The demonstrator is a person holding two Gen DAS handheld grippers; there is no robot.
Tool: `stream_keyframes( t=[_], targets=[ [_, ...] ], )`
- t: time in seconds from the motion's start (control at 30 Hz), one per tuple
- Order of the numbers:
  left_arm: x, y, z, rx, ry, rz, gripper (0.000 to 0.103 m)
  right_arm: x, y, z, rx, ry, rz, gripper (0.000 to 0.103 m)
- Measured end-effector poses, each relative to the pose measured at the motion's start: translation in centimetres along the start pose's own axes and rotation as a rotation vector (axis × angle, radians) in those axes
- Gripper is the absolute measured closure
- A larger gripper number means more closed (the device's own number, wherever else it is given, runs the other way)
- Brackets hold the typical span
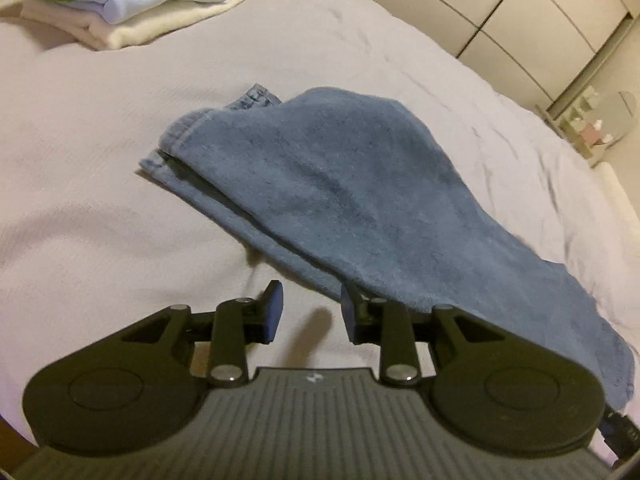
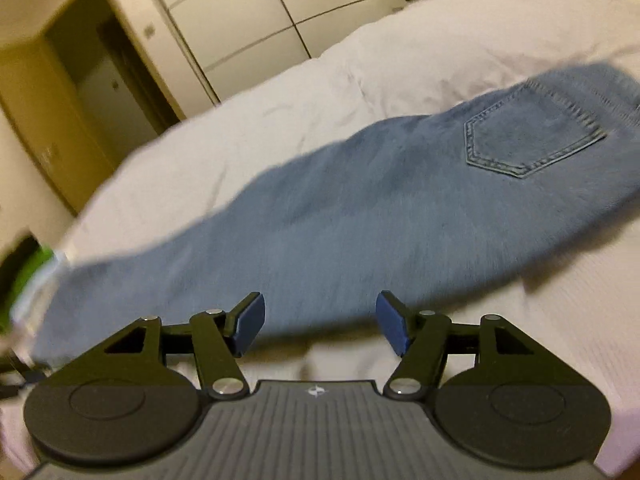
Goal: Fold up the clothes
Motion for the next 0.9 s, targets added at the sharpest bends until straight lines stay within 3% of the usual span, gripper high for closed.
stream_keyframes(
  t=[0.23,0.4,0.5,0.77,0.9],
  targets=[
    [3.0,-1.6,1.6,-0.064,0.049,0.026,0.078,8.2,3.9,2.1,0.007,0.051,0.286,0.044],
    [3.6,-2.1,1.8,-0.079,0.083,0.073,0.078,13.0,5.9,0.8,0.034,0.119,0.672,0.048],
    [3.7,-2.5,1.3,-0.098,0.094,0.099,0.075,13.8,6.7,-1.3,0.058,0.131,0.808,0.048],
    [5.3,-4.0,-2.1,-0.082,0.022,0.240,0.070,12.7,6.3,-6.2,0.113,0.155,0.939,0.049],
    [5.2,-5.0,-3.2,-0.102,-0.011,0.252,0.075,12.1,6.5,-7.8,0.142,0.149,1.055,0.060]
  ],
)
Point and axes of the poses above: each gripper's, at about its wrist camera, not at the fingertips, and z roughly against the way its jaws point, x to its left, y to its underside, the point moved 3 cm from there along -z, roughly the way its jaws point, and after that the axes turned 10 degrees about -y, right-handed, at the moved point
